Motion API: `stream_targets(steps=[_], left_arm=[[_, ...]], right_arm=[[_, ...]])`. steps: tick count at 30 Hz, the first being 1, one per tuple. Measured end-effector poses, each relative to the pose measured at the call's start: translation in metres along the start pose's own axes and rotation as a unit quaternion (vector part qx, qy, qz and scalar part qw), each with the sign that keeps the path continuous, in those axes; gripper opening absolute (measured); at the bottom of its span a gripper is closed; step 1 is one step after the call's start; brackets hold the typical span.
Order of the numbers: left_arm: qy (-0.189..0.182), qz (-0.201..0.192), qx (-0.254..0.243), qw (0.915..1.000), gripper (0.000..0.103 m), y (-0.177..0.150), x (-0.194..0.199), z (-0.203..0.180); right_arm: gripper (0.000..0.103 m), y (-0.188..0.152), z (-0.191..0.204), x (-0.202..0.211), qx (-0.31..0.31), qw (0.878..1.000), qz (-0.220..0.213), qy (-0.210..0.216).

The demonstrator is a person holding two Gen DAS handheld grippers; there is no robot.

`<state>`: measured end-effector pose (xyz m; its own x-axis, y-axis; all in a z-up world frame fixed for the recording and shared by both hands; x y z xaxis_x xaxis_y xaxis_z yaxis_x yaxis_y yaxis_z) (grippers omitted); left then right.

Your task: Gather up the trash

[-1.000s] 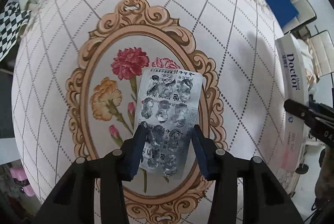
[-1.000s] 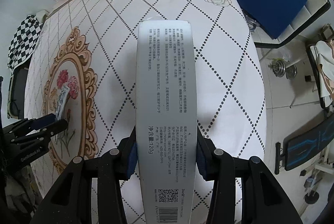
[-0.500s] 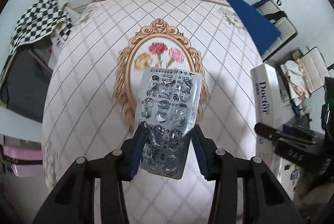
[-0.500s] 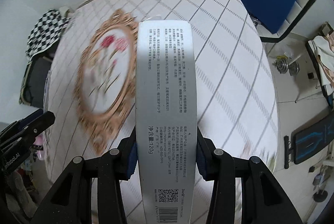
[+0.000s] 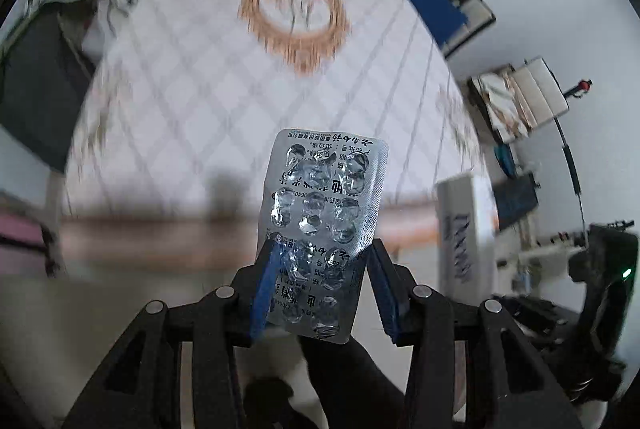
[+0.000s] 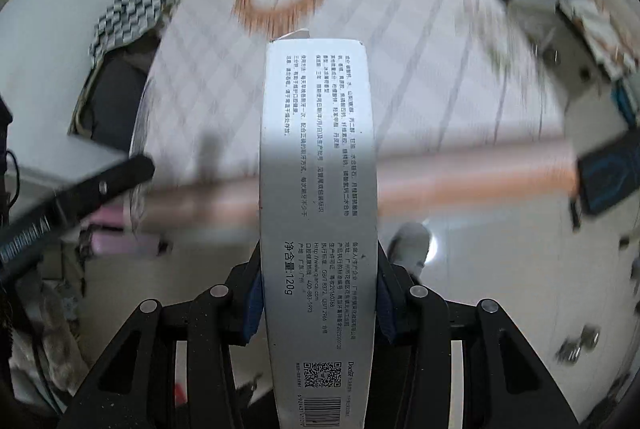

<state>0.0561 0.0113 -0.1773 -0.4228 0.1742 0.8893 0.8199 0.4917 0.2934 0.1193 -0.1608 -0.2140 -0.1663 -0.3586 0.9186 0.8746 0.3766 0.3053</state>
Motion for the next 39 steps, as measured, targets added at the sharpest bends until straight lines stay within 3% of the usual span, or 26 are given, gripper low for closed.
stream_targets(steps=[5,8,12,19,20,21,23,24,25,26,31,34,39], left_arm=[[-0.008,0.065,0.038,0.9971,0.041,-0.073,-0.048,0.028],[-0.005,0.101,0.064,0.9928,0.041,-0.105,-0.102,0.050],[0.006,0.136,0.089,0.9866,0.042,-0.134,-0.201,0.084],[0.012,0.162,0.094,0.9822,0.045,-0.148,-0.346,0.123],[0.016,0.161,0.091,0.9827,0.055,-0.150,-0.358,0.127],[0.022,0.159,0.086,0.9833,0.074,-0.150,-0.371,0.130],[0.036,0.159,0.079,0.9836,0.100,-0.151,-0.383,0.134],[0.040,0.160,0.078,0.9832,0.102,-0.151,-0.387,0.136],[0.047,0.159,0.079,0.9829,0.102,-0.151,-0.384,0.136],[0.054,0.156,0.079,0.9831,0.102,-0.153,-0.382,0.138],[0.101,0.135,0.074,0.9829,0.102,-0.160,-0.328,0.134],[0.131,0.117,0.069,0.9819,0.102,-0.158,-0.270,0.118],[0.135,0.104,0.065,0.9833,0.102,-0.157,-0.162,0.081]], right_arm=[[0.048,-0.101,-0.016,-0.059,-0.021,0.996,0.089,0.000],[0.048,-0.138,-0.036,-0.116,-0.033,0.992,0.125,-0.005],[0.048,-0.163,-0.069,-0.208,-0.044,0.986,0.158,-0.007],[0.049,-0.172,-0.112,-0.371,-0.012,0.982,0.191,0.001],[0.049,-0.173,-0.114,-0.391,-0.004,0.980,0.199,0.008],[0.049,-0.174,-0.117,-0.407,0.004,0.979,0.205,0.010],[0.050,-0.175,-0.121,-0.434,0.018,0.978,0.208,0.015],[0.070,-0.167,-0.122,-0.440,0.020,0.978,0.205,0.015],[0.097,-0.166,-0.125,-0.442,0.023,0.979,0.200,0.016],[0.103,-0.165,-0.126,-0.442,0.025,0.981,0.192,0.018],[0.103,-0.158,-0.124,-0.403,0.022,0.986,0.164,-0.003],[0.103,-0.149,-0.114,-0.347,0.025,0.989,0.141,-0.029],[0.103,-0.142,-0.078,-0.222,0.028,0.991,0.126,-0.027]])
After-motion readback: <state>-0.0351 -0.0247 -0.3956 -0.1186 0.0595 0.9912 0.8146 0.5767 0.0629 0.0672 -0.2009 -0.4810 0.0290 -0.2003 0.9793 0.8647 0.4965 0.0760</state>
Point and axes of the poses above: each gripper's, at about its wrist camera, not at the fingertips, and x roughly against the way its jaws point, z to its left, y to its top, the point moved 4 cm from there along -x, roughly the way its jaws point, and after that the axes turned 1 degree about -z, right-handed, at the moved point
